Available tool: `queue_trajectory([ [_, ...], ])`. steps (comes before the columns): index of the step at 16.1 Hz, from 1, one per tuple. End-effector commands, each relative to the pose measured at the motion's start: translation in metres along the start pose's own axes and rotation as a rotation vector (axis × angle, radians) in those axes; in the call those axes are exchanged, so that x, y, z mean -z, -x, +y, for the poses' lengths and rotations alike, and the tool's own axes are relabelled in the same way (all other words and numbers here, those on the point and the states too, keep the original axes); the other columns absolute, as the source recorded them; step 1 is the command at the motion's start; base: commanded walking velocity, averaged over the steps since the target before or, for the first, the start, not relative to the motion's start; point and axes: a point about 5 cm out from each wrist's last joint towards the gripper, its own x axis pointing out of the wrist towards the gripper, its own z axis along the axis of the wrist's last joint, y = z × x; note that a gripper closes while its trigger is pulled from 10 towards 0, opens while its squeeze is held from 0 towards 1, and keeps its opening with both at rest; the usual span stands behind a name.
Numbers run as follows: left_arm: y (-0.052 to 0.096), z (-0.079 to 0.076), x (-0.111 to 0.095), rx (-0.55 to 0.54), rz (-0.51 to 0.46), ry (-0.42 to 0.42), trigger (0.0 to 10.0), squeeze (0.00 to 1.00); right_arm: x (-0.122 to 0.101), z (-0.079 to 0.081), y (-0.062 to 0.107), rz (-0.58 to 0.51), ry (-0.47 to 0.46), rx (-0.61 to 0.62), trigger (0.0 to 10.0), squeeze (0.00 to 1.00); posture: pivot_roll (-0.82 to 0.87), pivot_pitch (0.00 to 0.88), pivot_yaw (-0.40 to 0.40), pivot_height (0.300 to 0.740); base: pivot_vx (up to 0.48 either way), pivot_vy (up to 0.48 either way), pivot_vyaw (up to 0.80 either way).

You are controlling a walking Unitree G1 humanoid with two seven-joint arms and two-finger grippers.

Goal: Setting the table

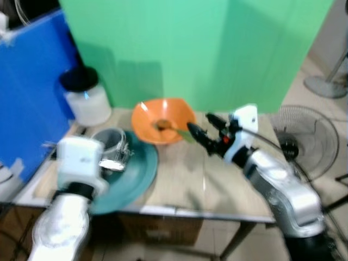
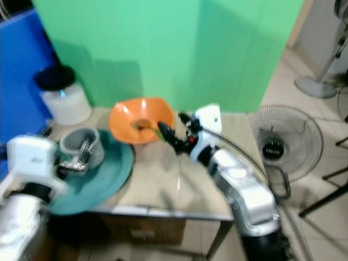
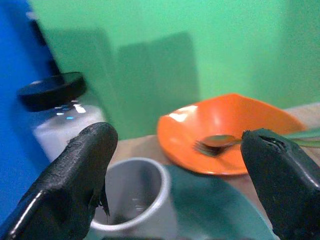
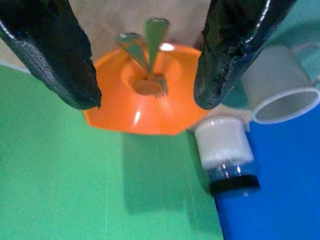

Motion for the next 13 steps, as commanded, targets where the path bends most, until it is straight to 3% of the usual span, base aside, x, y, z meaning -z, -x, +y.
queue_trajectory([
  [1,0.004,0.004,-0.001,-0.008,0.009,-0.036,10.0,0.00,-0.009,0.009,-0.007,0.001,0.015,-0.069,10.0,1.00,0.07,0.000,0.018,0.740,0.000,0.000,0.00],
  [4,0.009,0.011,0.007,-0.061,0.089,-0.049,10.0,0.00,-0.014,0.008,-0.013,0.019,0.016,-0.094,10.0,1.00,0.08,0.000,0.005,0.740,0.000,0.000,0.00],
  [6,0.010,0.016,0.010,-0.115,0.121,-0.029,10.0,0.00,-0.014,0.008,-0.009,0.010,0.030,-0.142,10.0,1.00,0.08,0.000,0.003,0.740,0.000,0.000,0.00],
  [9,0.008,0.014,0.027,-0.107,0.206,0.066,10.0,0.00,-0.005,0.009,0.006,0.059,0.053,-0.230,10.0,1.00,0.07,0.000,0.008,0.740,0.000,0.000,0.00],
  [13,-0.004,0.019,0.045,-0.033,0.277,0.062,10.0,0.00,0.003,0.008,0.024,0.101,0.095,-0.352,10.0,1.00,0.05,0.000,0.022,0.740,0.000,0.000,0.00],
])
